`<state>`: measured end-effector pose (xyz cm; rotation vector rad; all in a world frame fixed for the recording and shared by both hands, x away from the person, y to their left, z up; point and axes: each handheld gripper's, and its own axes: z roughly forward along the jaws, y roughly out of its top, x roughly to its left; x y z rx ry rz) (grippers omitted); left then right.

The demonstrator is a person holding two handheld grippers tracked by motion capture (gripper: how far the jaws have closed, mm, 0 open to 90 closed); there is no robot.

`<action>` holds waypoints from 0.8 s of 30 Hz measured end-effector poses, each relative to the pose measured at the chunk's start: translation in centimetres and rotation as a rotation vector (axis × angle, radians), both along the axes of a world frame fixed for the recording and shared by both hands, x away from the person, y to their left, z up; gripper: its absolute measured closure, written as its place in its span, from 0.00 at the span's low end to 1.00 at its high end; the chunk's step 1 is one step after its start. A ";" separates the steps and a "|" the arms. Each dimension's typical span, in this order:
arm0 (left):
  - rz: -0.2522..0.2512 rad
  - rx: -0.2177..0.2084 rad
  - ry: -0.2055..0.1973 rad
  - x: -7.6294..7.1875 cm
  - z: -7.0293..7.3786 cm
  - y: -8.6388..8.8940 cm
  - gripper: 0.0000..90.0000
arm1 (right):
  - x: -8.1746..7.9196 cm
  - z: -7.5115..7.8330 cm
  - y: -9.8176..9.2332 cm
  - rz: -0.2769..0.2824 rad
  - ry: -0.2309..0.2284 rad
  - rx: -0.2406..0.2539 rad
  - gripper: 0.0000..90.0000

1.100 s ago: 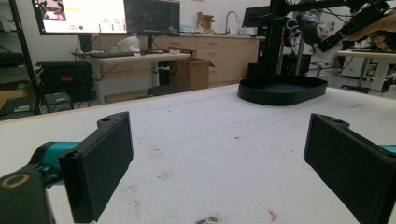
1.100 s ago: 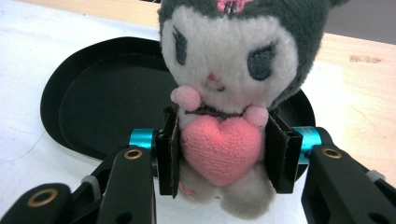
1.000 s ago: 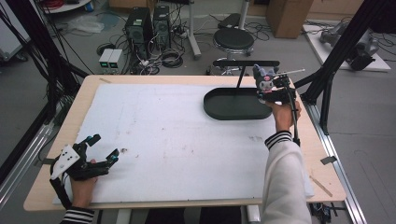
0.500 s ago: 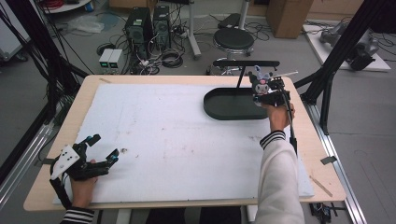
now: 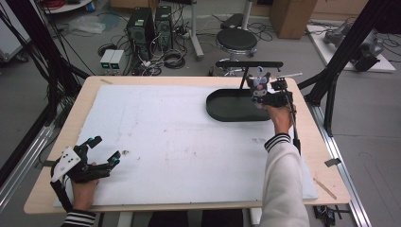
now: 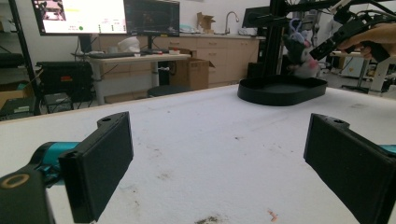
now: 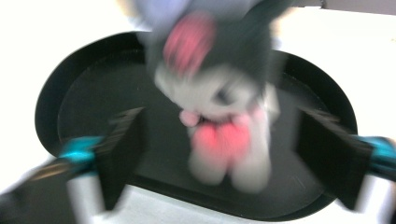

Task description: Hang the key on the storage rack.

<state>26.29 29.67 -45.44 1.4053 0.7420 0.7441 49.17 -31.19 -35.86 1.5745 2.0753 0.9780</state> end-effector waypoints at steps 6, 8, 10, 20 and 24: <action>0.000 0.001 0.006 0.0 0.0 0.0 0.10 | -2.1 0.9 -0.4 0.055 -0.105 0.012 0.00; -0.001 0.001 0.005 0.1 0.0 0.0 0.10 | -3.1 1.0 -0.7 0.087 -0.120 0.008 0.00; 0.000 0.003 0.003 0.0 0.0 0.0 0.10 | -4.3 1.1 -1.2 0.111 -0.157 0.012 0.00; 0.003 0.006 0.001 0.0 0.0 0.0 0.10 | -11.8 -0.1 -2.9 0.235 -0.373 0.105 0.00; 0.003 0.006 0.002 0.0 0.0 0.0 0.10 | -14.3 -1.2 -3.0 0.275 -0.445 0.158 0.00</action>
